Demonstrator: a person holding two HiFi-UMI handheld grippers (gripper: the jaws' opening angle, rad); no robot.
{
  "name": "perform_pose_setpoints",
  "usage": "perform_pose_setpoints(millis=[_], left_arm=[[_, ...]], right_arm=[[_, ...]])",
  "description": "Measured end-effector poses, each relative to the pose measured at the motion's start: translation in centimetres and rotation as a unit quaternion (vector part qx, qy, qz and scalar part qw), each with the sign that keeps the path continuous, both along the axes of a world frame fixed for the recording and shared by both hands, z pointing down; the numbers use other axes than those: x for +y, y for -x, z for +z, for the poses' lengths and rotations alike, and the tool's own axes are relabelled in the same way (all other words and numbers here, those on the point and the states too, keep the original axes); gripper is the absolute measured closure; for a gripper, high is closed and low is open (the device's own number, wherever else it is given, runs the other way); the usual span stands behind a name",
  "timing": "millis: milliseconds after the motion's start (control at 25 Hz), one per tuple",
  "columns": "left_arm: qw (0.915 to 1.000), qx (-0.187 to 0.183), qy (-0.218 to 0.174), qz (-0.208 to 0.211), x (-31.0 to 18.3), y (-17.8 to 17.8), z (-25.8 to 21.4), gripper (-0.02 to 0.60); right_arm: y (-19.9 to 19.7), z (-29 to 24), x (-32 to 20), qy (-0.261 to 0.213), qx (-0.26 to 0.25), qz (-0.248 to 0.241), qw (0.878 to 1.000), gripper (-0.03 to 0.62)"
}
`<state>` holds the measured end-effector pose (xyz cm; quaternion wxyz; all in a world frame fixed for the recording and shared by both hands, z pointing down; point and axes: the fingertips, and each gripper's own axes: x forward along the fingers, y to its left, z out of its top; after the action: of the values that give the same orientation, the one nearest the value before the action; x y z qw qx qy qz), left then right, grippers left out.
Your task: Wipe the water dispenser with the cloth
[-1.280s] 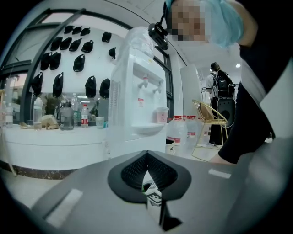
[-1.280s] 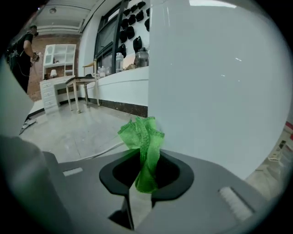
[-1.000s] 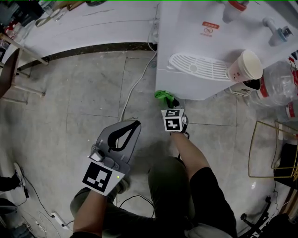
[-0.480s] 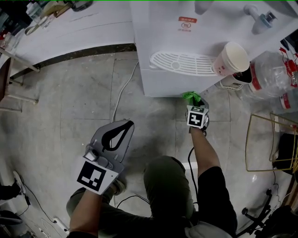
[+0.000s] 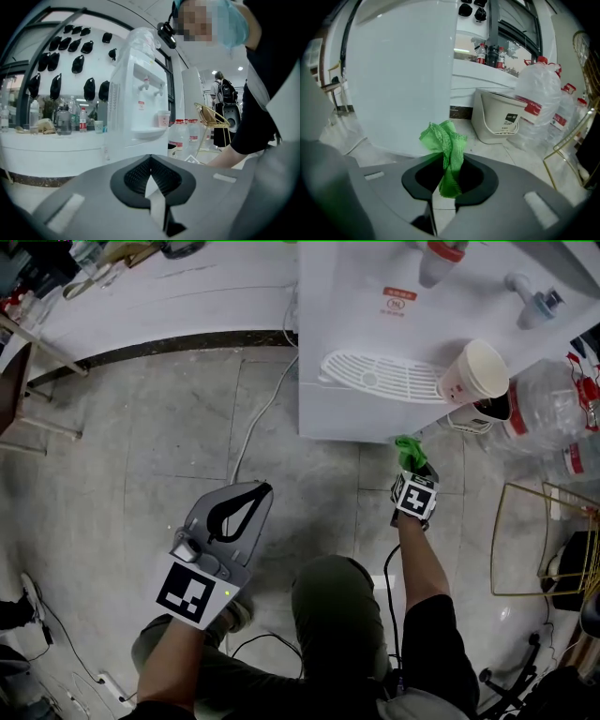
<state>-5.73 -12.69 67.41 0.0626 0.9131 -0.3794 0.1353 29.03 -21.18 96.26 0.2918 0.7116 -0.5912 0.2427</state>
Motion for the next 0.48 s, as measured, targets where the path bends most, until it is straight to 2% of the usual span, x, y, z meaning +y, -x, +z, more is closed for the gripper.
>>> perform_pose_setpoints(millis=[120,240,400,480], left_arm=[[0.9999,-0.001,-0.013,-0.005,-0.7,0.7,-0.7,0.583],[0.9989,-0.015,-0.044,0.012,-1.2,0.9,-1.5,0.583],[0.9971,-0.003,-0.057,0.051,-1.5,0.0,-1.2,0.583],[0.9959,0.025,-0.057,0.065,-2.2,-0.1,-1.2,0.583]], right_arm=[[4.0,-2.2,1.5,-0.033,-0.035,-0.049,0.998,0.511],[9.0,-6.1,2.4,-0.076,-0.055,-0.122,0.988,0.511],[14.8,-12.9,3.7,-0.122,-0.023,-0.215,0.969,0.511],[17.3,-16.1,3.9,-0.145,-0.001,-0.244,0.959,0.511]])
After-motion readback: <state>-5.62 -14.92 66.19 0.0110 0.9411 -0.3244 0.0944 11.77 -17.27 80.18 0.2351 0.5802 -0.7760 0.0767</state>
